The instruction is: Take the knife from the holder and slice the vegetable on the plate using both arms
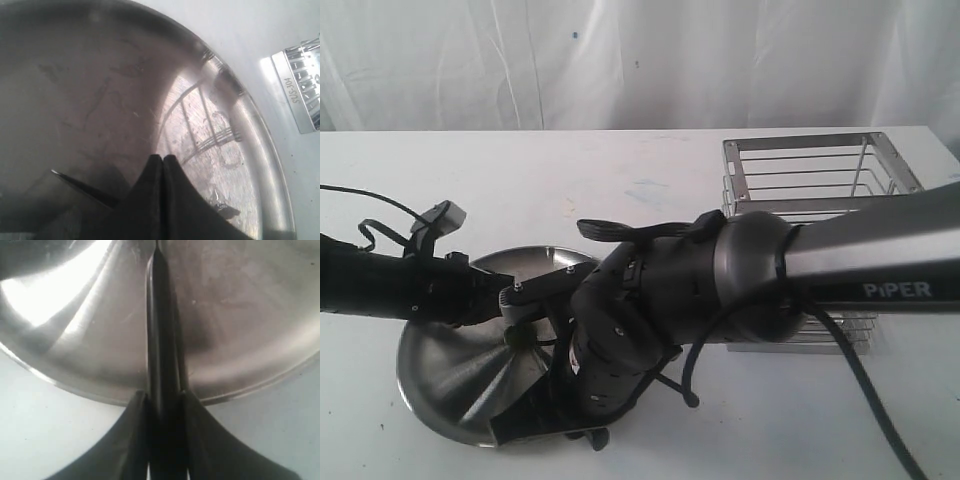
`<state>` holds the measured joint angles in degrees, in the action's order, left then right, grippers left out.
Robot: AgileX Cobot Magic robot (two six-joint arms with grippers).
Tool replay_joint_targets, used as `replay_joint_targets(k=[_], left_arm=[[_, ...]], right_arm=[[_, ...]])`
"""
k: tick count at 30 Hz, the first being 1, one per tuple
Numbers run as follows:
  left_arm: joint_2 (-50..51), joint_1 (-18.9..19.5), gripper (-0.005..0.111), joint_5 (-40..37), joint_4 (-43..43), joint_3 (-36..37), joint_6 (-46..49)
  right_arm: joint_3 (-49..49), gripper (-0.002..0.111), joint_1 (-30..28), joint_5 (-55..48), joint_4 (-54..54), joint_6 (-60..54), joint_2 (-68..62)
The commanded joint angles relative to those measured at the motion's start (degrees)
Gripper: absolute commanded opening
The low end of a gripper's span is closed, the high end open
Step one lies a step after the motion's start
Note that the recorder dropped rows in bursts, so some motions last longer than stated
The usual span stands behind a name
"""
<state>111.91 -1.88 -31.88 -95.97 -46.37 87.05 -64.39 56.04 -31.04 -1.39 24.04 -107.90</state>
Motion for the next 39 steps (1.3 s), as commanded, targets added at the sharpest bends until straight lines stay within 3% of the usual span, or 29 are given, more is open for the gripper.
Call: replay_joint_targets(k=[1,12,21,39], left_arm=[[2.99,-0.18,0.0,8.24,6.16,2.67,-0.31],[2.99,-0.18,0.0,7.7,5.26,2.67,-0.31],[-2.99,0.05,0.0,3.64,2.58,-1.72,-0.31],[-6.35,0.05,0.0,7.07,6.42,1.93,-0.14]], right_arm=[[-0.18,0.0,-0.1,-1.88,-0.07,0.24,-0.93],[-0.18,0.0,-0.1,-2.88,0.96,0.47,-1.46],[-0.18,0.0,-0.1,-3.25,1.39,0.47,-1.23],[-0.18,0.0,-0.1,-3.14,1.39,0.55,-1.23]])
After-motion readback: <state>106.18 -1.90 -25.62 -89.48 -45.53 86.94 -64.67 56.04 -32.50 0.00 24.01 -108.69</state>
